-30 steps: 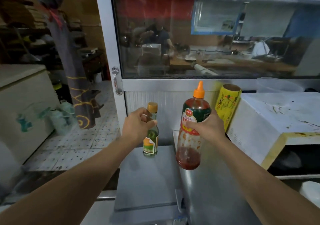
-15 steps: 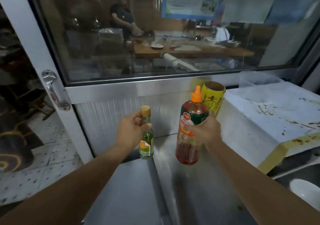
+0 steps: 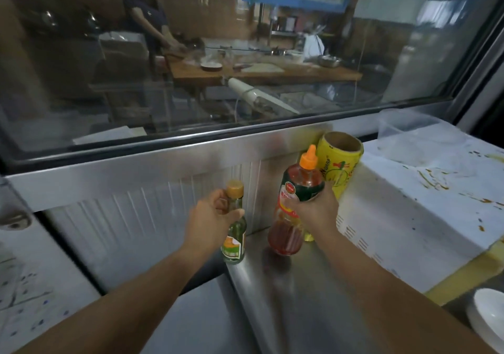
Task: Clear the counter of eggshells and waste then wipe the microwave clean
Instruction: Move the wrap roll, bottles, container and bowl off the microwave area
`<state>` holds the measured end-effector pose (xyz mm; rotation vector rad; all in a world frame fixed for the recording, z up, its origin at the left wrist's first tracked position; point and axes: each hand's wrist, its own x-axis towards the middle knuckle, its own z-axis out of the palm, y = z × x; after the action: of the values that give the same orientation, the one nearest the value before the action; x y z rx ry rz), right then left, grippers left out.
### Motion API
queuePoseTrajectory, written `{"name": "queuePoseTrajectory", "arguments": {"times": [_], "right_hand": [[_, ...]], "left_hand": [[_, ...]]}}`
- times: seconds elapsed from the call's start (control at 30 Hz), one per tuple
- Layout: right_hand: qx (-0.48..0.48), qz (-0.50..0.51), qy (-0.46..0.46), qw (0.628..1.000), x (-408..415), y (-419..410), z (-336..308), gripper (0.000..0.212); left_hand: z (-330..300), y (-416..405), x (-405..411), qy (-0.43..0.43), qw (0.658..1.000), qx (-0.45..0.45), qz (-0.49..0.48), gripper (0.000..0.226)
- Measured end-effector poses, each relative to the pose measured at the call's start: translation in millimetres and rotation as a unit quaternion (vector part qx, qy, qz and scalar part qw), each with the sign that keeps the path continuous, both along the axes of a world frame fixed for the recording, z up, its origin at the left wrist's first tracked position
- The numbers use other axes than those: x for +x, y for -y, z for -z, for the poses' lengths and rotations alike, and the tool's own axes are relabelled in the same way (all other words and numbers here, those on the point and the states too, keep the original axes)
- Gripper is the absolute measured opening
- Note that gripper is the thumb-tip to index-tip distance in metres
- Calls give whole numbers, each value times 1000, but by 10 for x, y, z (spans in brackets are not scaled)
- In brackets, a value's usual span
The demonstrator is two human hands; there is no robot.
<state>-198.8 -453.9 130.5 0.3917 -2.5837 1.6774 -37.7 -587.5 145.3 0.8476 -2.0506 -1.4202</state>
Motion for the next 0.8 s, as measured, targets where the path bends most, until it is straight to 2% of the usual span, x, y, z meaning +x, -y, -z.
{"name": "queuePoseTrajectory", "arguments": {"times": [0.27,0.57,0.8], "right_hand": [[0,38,-29,999,-64,189,242,73],[1,52,-61,997,3,300,380,84],[71,48,-30,996,40,178,326,88]], "left_hand": [[248,139,-110,5,1000,-3,17,22],[385,195,-131,10,999,-13,30,21],[464,141,-290,12,999,-1,33,19]]}}
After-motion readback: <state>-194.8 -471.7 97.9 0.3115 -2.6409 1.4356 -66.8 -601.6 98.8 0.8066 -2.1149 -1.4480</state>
